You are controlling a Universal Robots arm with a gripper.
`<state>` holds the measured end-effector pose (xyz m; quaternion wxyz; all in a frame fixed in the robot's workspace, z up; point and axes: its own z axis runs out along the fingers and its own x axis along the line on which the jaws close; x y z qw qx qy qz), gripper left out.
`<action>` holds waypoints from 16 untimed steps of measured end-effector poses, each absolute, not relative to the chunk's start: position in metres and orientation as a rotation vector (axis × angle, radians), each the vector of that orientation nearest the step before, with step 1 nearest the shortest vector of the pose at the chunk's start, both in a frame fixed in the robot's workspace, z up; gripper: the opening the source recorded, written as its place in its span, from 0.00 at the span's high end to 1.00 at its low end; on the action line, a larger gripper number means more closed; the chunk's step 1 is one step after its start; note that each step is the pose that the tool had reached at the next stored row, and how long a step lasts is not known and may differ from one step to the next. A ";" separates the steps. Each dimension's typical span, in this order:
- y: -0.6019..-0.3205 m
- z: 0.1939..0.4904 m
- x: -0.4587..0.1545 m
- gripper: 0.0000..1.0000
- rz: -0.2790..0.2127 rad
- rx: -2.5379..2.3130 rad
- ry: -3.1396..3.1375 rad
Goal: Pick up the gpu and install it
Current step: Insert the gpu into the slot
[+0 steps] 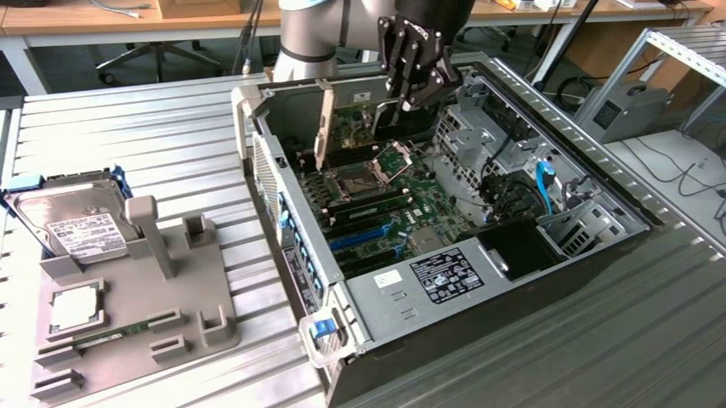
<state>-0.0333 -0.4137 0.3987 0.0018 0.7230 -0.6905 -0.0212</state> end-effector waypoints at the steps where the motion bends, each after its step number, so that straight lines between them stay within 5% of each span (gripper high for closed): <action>1: -0.414 0.398 -0.034 0.73 -0.066 2.268 -2.167; 16: -0.414 0.389 -0.036 0.73 -0.062 2.262 -2.170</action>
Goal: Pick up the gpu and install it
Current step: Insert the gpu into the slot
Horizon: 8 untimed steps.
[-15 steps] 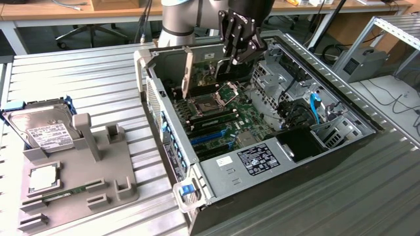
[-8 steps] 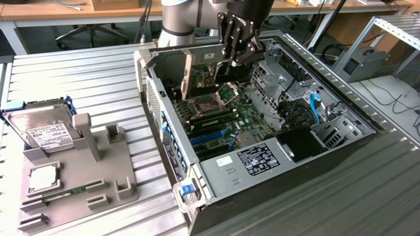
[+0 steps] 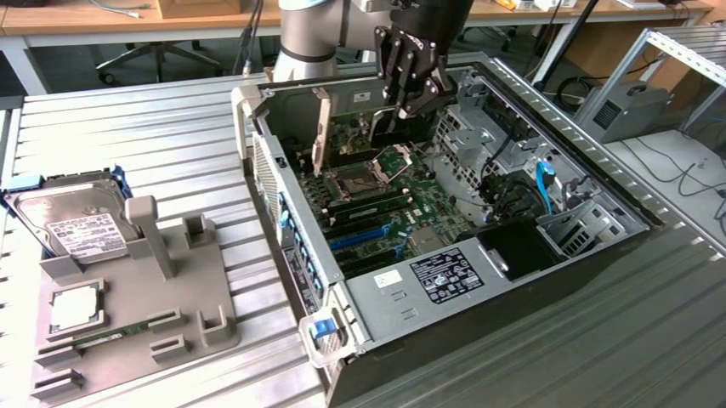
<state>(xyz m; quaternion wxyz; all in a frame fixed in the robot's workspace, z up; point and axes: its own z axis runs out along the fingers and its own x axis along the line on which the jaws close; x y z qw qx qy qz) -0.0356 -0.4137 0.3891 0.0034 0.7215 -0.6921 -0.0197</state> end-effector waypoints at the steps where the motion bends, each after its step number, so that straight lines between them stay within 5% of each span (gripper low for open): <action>1: -0.414 0.389 -0.036 0.73 -0.062 2.262 -2.170; 8: -0.414 0.387 -0.036 0.73 -0.062 2.261 -2.172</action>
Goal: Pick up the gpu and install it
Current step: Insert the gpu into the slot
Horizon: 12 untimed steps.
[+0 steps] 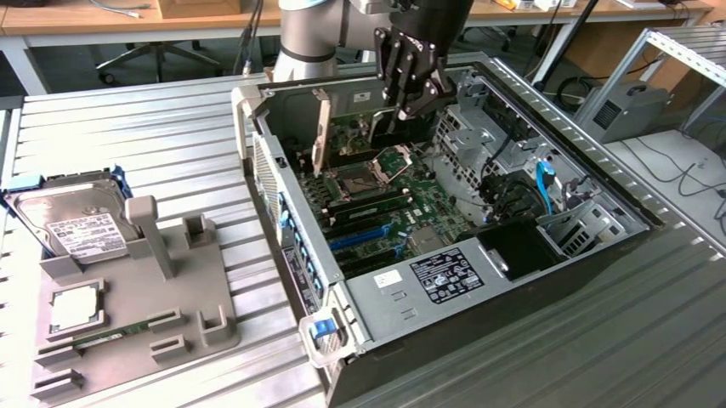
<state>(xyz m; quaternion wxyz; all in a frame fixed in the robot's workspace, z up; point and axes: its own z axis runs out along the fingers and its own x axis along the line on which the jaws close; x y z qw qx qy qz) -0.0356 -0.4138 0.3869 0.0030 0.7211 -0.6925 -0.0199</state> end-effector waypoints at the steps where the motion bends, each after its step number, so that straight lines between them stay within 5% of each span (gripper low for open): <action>1: -0.414 0.386 -0.036 0.73 -0.062 2.261 -2.172; 12: -0.420 0.384 -0.035 0.73 -0.062 2.240 -2.194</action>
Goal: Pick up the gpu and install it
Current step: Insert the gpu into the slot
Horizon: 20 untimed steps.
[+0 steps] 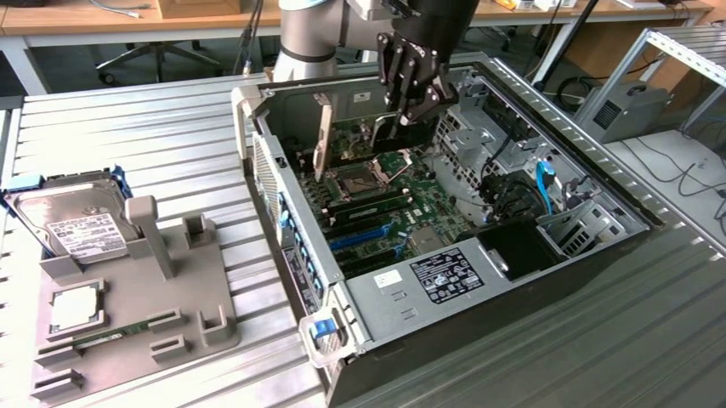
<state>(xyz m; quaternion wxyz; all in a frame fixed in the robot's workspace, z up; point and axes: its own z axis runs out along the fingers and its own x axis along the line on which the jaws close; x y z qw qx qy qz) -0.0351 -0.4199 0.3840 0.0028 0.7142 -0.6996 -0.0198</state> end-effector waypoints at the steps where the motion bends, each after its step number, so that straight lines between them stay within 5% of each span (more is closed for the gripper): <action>1: -0.421 0.384 -0.035 0.73 -0.062 2.239 -2.195; 20: -0.431 0.384 -0.035 0.73 -0.062 2.234 -2.200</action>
